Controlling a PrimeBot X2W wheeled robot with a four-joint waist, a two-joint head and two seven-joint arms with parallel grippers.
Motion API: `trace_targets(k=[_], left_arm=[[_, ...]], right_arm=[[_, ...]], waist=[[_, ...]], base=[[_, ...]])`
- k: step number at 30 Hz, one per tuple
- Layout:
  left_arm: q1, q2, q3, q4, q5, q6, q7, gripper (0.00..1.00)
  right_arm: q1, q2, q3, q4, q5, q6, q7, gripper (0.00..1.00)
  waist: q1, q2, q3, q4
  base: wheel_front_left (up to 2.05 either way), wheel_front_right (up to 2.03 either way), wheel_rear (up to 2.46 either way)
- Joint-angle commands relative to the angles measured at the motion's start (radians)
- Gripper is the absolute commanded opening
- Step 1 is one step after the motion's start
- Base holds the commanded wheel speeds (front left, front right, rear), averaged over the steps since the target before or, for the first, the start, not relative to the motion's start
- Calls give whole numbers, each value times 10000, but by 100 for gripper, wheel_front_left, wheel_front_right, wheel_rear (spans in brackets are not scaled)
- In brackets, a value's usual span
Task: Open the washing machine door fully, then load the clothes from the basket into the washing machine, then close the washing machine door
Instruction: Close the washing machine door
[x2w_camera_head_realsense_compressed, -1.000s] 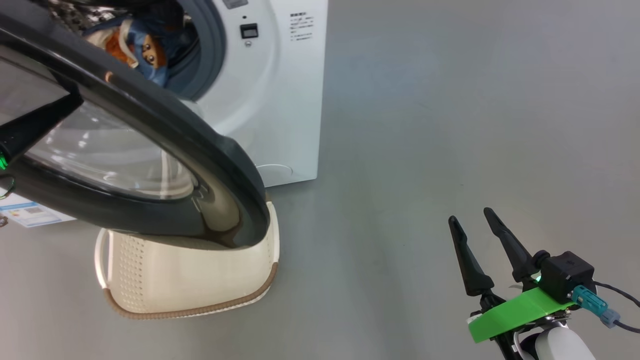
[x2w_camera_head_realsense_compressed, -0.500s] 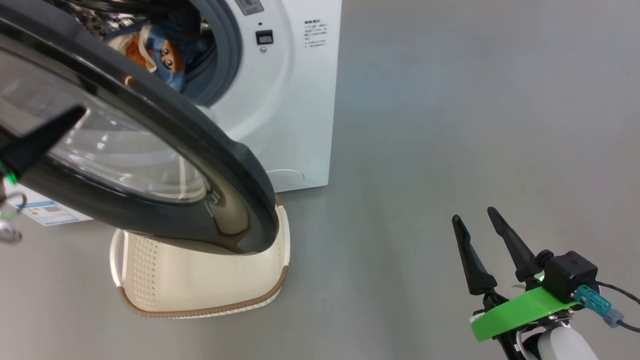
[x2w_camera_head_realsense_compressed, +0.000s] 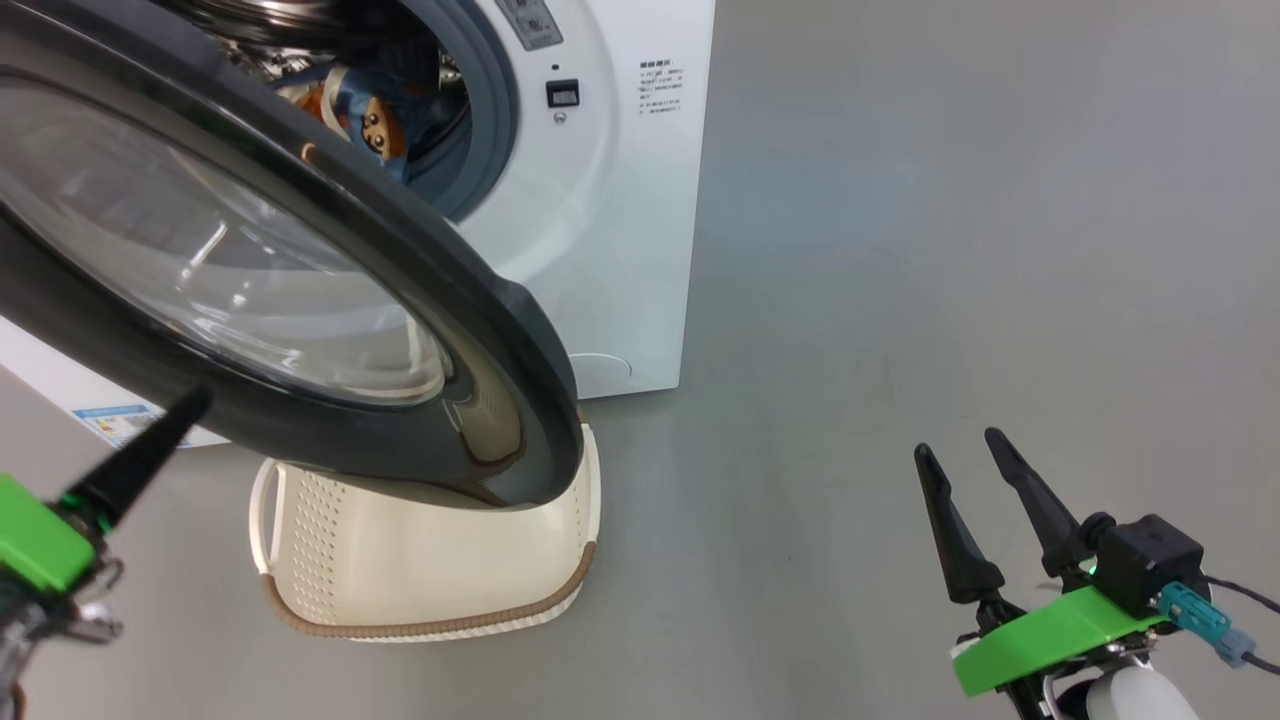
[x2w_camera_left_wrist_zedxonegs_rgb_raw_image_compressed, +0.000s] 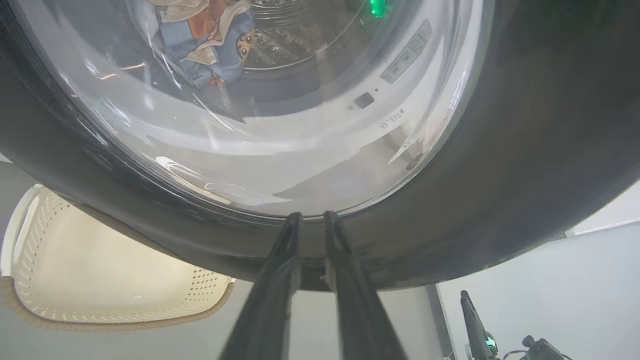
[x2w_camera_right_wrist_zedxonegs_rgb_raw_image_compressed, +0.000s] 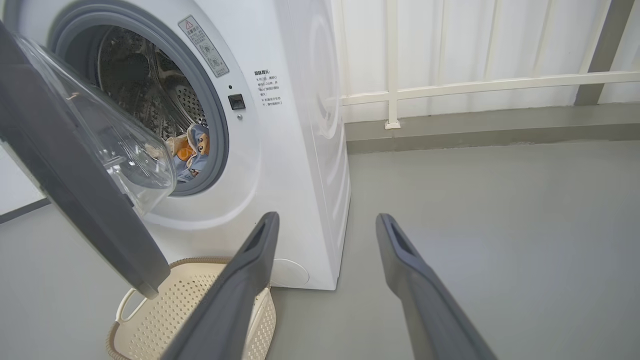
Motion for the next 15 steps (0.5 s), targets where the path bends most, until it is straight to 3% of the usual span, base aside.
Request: trace_targets(k=[1, 3, 4, 5, 6, 8, 10, 15], left_arm=[[-86, 535, 376, -290, 158, -69, -155, 24], [286, 632, 106, -371, 494, -69, -641, 40], [474, 708, -91, -401, 704, -69, -886, 43], [650, 780, -302, -418, 910, -69, -1158, 52], [803, 760, -479, -425, 981, -69, -1468, 72], [1084, 708, -748, -457, 994, -69, -2072, 82], [1340, 747, -1086, -421, 1150, -69, -2670, 100], [1817, 791, -1874, -59, 1585, -69, -4358, 100]], right_arm=[[58, -84, 194, -240, -47, 16, -49, 100], [104, -101, 162, -246, -41, 16, -49, 100], [130, -111, 149, -246, -37, 16, -49, 100], [158, -119, 134, -249, -35, 16, -49, 100], [196, -127, 115, -249, -34, 16, -49, 100], [268, -143, 90, -263, -32, 16, -49, 100], [333, -170, 59, -267, -25, 16, -49, 100], [422, -244, 41, -270, -20, 16, -49, 100]], waist=[[0, 0, -34, 10], [0, 0, -74, 32], [0, 0, -98, 40], [0, 0, -119, 51], [0, 0, -174, 69], [0, 0, -222, 87], [0, 0, -266, 114], [0, 0, -388, 148]], base=[[0, 0, 0], [0, 0, 0], [0, 0, 0], [0, 0, 0], [0, 0, 0], [0, 0, 0], [0, 0, 0], [0, 0, 0]])
